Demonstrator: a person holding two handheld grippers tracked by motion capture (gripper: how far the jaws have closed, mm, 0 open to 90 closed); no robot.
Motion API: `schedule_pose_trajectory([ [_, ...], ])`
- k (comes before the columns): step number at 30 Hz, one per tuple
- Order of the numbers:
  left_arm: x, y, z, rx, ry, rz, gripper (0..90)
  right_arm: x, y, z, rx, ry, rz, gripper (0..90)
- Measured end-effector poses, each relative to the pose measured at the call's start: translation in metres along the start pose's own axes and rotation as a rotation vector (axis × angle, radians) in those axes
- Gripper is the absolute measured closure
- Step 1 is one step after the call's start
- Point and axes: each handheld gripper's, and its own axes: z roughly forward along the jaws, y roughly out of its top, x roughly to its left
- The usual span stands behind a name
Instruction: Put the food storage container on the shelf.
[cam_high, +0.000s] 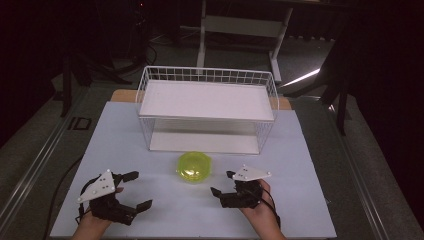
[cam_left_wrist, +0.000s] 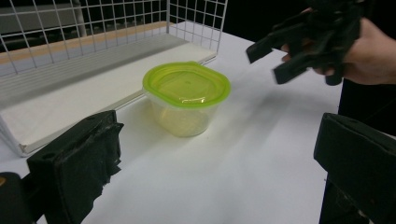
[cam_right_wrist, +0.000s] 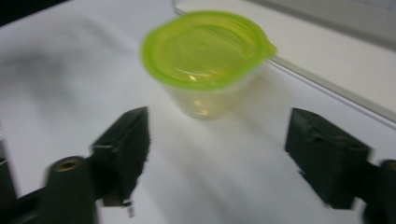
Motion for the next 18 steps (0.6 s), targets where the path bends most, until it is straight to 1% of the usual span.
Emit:
schedule_pose_trajectory([
  [1, 0.0, 0.0, 0.0, 0.0, 0.0, 0.0, 1.4, 0.0, 0.0, 0.0, 0.0, 0.0, 0.0, 17.6],
  [2, 0.001, 0.004, 0.002, -0.003, -0.029, -0.032, 1.4, 0.002, 0.001, -0.002, -0.007, 0.006, -0.003, 14.1],
  [3, 0.001, 0.005, 0.004, -0.007, -0.052, -0.044, 1.4, 0.004, 0.003, -0.007, -0.027, 0.012, 0.006, 13.5],
  [4, 0.002, 0.008, 0.005, -0.007, -0.067, -0.045, 1.4, 0.005, 0.005, -0.008, -0.029, 0.02, 0.005, 12.9],
  [6, 0.002, 0.013, 0.009, 0.001, -0.058, -0.029, 1.4, 0.006, 0.008, -0.011, -0.053, 0.011, 0.009, 14.6],
  [7, 0.001, 0.017, 0.012, 0.004, -0.063, -0.025, 1.4, 0.005, 0.009, -0.012, -0.061, 0.018, 0.013, 14.6],
  [9, 0.0, 0.024, 0.015, 0.011, -0.055, -0.012, 1.4, 0.004, 0.011, -0.014, -0.082, 0.022, 0.008, 17.3],
  [12, 0.0, 0.033, 0.02, 0.012, -0.05, -0.007, 1.4, 0.004, 0.017, -0.015, -0.098, 0.025, -0.031, 19.1],
  [13, 0.0, 0.033, 0.02, 0.012, -0.05, -0.007, 1.4, 0.004, 0.017, -0.015, -0.098, 0.025, -0.031, 19.1],
  [14, 0.001, 0.04, 0.023, 0.006, -0.035, -0.005, 1.4, 0.003, 0.018, -0.014, -0.103, 0.036, -0.036, 19.2],
  [15, 0.003, 0.043, 0.026, 0.004, -0.03, -0.009, 1.3, 0.002, 0.024, -0.012, -0.093, 0.029, -0.048, 21.4],
  [16, 0.005, 0.045, 0.028, 0.005, -0.032, -0.015, 1.3, 0.001, 0.026, -0.01, -0.097, 0.037, -0.045, 21.5],
  [17, 0.006, 0.047, 0.03, 0.002, -0.024, -0.022, 1.3, 0.0, 0.028, -0.009, -0.107, 0.033, -0.038, 21.5],
  [18, 0.008, 0.049, 0.032, 0.003, -0.028, -0.025, 1.3, -0.001, 0.029, -0.007, -0.117, 0.031, -0.034, 21.5],
])
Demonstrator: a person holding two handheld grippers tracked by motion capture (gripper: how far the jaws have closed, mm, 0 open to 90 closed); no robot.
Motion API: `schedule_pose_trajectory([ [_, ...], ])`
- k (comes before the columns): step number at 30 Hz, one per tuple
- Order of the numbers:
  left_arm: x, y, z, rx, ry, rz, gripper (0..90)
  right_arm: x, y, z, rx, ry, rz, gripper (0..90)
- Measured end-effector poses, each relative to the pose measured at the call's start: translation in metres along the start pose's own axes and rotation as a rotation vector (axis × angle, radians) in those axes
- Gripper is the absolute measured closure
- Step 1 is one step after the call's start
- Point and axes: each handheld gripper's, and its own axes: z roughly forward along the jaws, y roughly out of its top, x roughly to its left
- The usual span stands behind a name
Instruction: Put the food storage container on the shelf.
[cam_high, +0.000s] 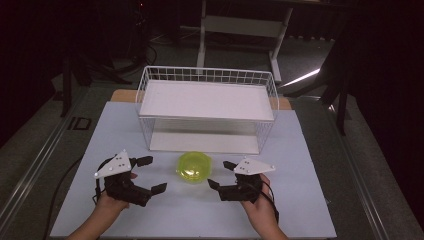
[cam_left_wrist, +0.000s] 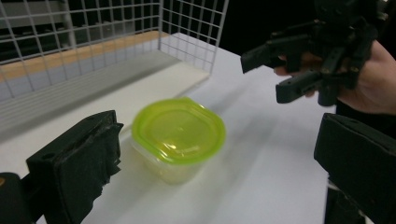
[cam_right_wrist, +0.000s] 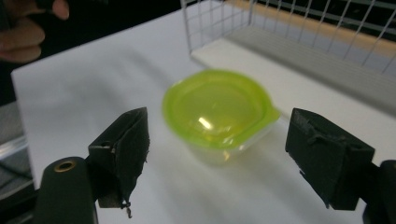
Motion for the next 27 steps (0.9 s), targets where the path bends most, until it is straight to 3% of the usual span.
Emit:
schedule_pose_trajectory([
  [5, 0.005, 0.005, 0.013, 0.02, 0.013, -0.006, 1.3, -0.006, 0.008, 0.012, 0.005, 0.002, 0.027, 18.5],
  [9, 0.009, 0.008, 0.024, 0.03, 0.027, 0.003, 1.3, -0.014, 0.012, 0.024, 0.005, -0.009, 0.086, 15.6],
  [13, 0.013, 0.01, 0.032, 0.047, 0.025, -0.004, 1.4, -0.02, 0.014, 0.03, -0.005, -0.013, 0.111, 14.9],
  [16, 0.022, 0.01, 0.044, 0.077, 0.004, -0.054, 1.4, -0.027, 0.014, 0.037, 0.015, -0.038, 0.122, 14.9],
  [19, 0.026, 0.007, 0.05, 0.086, 0.01, -0.068, 1.4, -0.03, 0.013, 0.039, 0.031, -0.048, 0.146, 15.5],
  [21, 0.029, 0.003, 0.058, 0.101, 0.017, -0.084, 1.4, -0.033, 0.01, 0.043, 0.045, -0.038, 0.2, 15.4],
  [27, 0.035, -0.002, 0.072, 0.118, 0.025, -0.117, 1.4, -0.035, 0.004, 0.05, 0.042, -0.038, 0.24, 14.3],
])
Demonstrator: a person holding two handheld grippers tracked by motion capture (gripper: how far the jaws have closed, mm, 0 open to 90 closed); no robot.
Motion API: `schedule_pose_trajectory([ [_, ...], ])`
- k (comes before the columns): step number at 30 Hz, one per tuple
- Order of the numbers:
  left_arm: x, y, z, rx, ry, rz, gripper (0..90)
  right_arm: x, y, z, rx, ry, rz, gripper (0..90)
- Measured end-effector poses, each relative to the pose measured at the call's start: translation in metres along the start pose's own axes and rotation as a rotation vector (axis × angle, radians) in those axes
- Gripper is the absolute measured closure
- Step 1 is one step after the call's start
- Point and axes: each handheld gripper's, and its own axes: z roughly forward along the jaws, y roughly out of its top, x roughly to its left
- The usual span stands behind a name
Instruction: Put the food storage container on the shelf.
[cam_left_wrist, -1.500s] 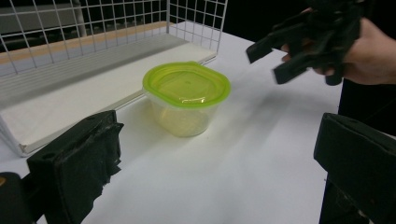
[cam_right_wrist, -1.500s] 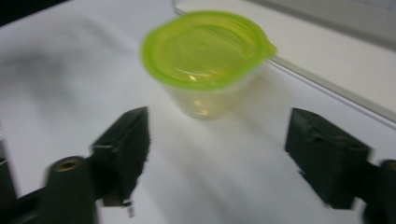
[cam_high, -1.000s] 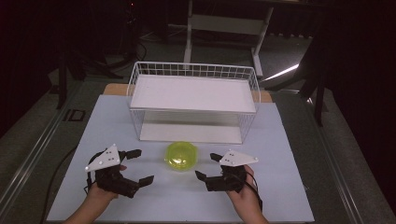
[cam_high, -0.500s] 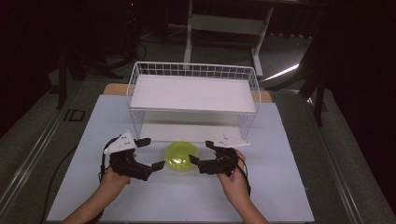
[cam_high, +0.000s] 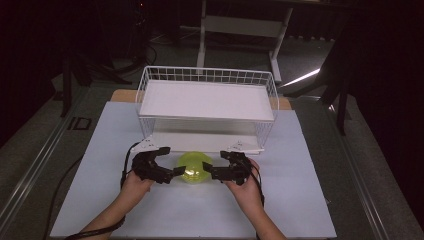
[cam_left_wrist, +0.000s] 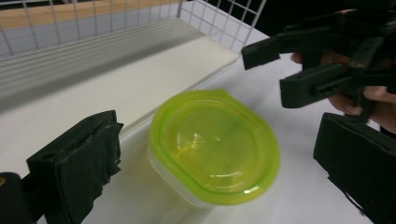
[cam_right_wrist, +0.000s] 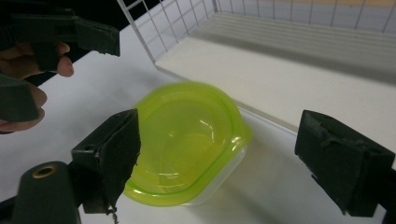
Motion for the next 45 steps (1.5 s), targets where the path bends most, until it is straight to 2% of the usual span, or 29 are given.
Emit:
schedule_pose_trajectory([
  [2, 0.003, -0.001, 0.003, 0.011, 0.013, -0.024, 1.5, 0.0, -0.001, 0.002, 0.007, -0.003, -0.004, 15.1],
  [3, 0.004, -0.001, 0.005, 0.02, 0.033, -0.036, 2.5, 0.0, -0.001, 0.003, 0.011, -0.004, -0.01, 15.3],
  [4, 0.005, -0.002, 0.007, 0.023, 0.052, -0.049, 6.8, 0.0, -0.002, 0.004, 0.017, -0.003, -0.008, 16.5],
  [5, 0.006, -0.002, 0.008, 0.028, 0.053, -0.059, 8.9, 0.0, -0.002, 0.005, 0.022, -0.007, -0.004, 20.1],
  [8, 0.009, -0.005, 0.011, 0.036, 0.075, -0.09, 16.1, 0.001, -0.004, 0.008, 0.031, -0.021, -0.013, 23.5],
  [10, 0.012, -0.008, 0.013, 0.038, 0.063, -0.112, 16.6, 0.002, -0.006, 0.009, 0.034, -0.021, -0.015, 25.6],
  [14, 0.014, -0.013, 0.016, 0.055, 0.071, -0.142, 29.9, 0.002, -0.01, 0.011, 0.043, -0.036, -0.021, 31.8],
  [19, 0.017, -0.018, 0.018, 0.082, 0.079, -0.181, 44.1, 0.0, -0.015, 0.011, 0.071, -0.04, 0.0, 41.7],
  [22, 0.017, -0.021, 0.019, 0.102, 0.08, -0.197, 51.6, -0.001, -0.017, 0.012, 0.082, -0.047, -0.005, 44.8],
  [24, 0.017, -0.023, 0.02, 0.12, 0.079, -0.192, 54.0, -0.001, -0.018, 0.013, 0.087, -0.053, -0.004, 44.7],
  [27, 0.014, -0.024, 0.019, 0.111, 0.062, -0.2, 60.8, -0.001, -0.019, 0.013, 0.086, -0.042, 0.001, 47.9],
  [31, 0.012, -0.026, 0.017, 0.115, 0.052, -0.22, 64.3, 0.0, -0.02, 0.013, 0.089, -0.017, 0.014, 55.3],
  [34, 0.009, -0.027, 0.015, 0.113, 0.063, -0.209, 65.7, 0.003, -0.019, 0.012, 0.092, 0.002, 0.007, 60.6],
  [36, 0.007, -0.028, 0.014, 0.113, 0.057, -0.216, 68.4, 0.005, -0.017, 0.01, 0.096, 0.008, 0.007, 64.2],
  [38, 0.006, -0.029, 0.013, 0.117, 0.062, -0.212, 70.0, 0.007, -0.016, 0.009, 0.104, 0.012, 0.021, 66.4],
  [40, 0.005, -0.03, 0.012, 0.115, 0.058, -0.226, 71.8, 0.01, -0.016, 0.007, 0.103, 0.02, 0.036, 68.3],
  [43, 0.003, -0.031, 0.009, 0.12, 0.062, -0.232, 73.9, 0.014, -0.017, 0.005, 0.096, 0.031, 0.045, 70.9],
  [45, 0.001, -0.032, 0.008, 0.122, 0.058, -0.245, 74.8, 0.018, -0.017, 0.004, 0.097, 0.021, 0.035, 71.6],
])
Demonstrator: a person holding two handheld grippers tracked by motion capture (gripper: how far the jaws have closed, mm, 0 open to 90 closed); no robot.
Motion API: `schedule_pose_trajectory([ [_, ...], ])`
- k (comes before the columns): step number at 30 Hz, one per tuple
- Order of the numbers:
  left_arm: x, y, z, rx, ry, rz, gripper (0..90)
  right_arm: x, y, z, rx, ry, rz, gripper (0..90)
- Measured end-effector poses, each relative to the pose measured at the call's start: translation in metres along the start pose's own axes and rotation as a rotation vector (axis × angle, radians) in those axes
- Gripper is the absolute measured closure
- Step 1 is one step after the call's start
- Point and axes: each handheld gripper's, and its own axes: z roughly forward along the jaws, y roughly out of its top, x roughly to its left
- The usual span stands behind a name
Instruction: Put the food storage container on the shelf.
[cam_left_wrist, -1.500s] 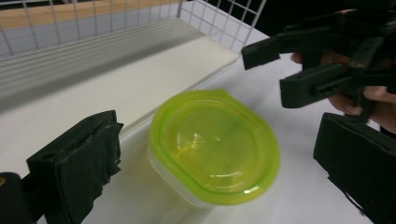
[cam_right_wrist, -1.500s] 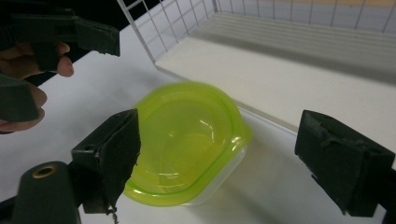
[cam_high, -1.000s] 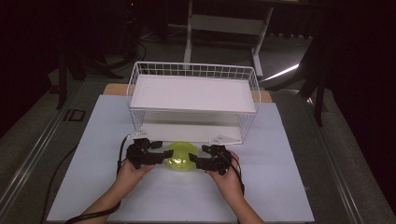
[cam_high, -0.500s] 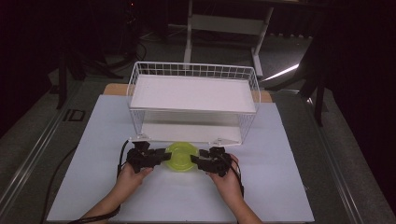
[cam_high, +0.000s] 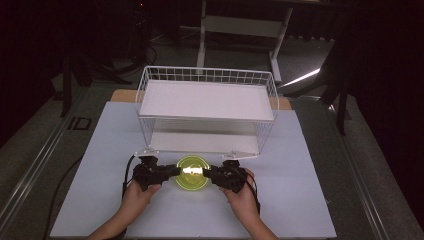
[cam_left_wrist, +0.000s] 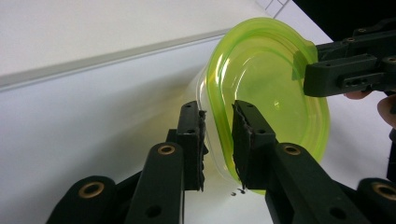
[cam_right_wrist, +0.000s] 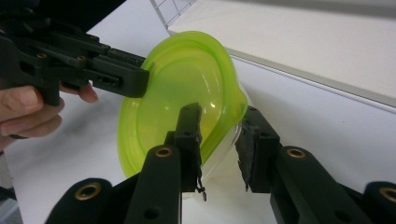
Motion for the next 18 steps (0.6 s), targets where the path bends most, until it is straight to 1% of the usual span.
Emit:
schedule_pose_trajectory([
  [2, -0.002, -0.001, -0.001, 0.004, -0.009, -0.004, 75.6, 0.001, -0.001, -0.001, 0.004, -0.003, 0.0, 72.7],
  [3, -0.003, -0.001, -0.001, 0.009, -0.007, 0.002, 75.9, 0.0, -0.001, -0.002, 0.005, -0.001, 0.011, 73.5],
  [7, -0.011, -0.002, -0.002, 0.014, -0.018, 0.002, 78.2, -0.002, -0.004, -0.005, 0.006, 0.001, 0.043, 76.7],
  [8, -0.011, -0.002, -0.002, 0.014, -0.018, 0.002, 80.0, -0.002, -0.004, -0.005, 0.006, 0.001, 0.043, 76.7],
  [9, -0.019, -0.004, -0.002, 0.017, 0.03, 0.058, 80.0, -0.003, -0.005, -0.005, 0.005, 0.005, 0.047, 78.2],
  [10, -0.02, -0.004, -0.002, 0.013, 0.026, 0.043, 81.3, -0.005, -0.006, -0.006, 0.011, 0.002, 0.054, 80.1],
  [11, -0.019, -0.005, -0.002, 0.009, 0.015, 0.026, 81.4, -0.006, -0.007, -0.006, 0.009, 0.003, 0.055, 80.1],
  [12, -0.019, -0.005, -0.002, 0.005, 0.015, 0.029, 81.5, -0.006, -0.007, -0.007, 0.007, 0.006, 0.059, 80.1],
  [14, -0.022, -0.003, -0.003, -0.013, 0.022, 0.037, 81.5, -0.004, -0.005, -0.009, 0.003, -0.006, 0.046, 80.1],
  [16, -0.026, 0.0, -0.005, -0.035, 0.027, 0.04, 81.6, -0.004, -0.001, -0.013, -0.014, -0.014, 0.03, 80.1],
  [18, -0.029, 0.005, -0.007, -0.053, 0.024, 0.032, 81.6, -0.003, 0.003, -0.017, -0.039, -0.022, 0.022, 80.0],
])
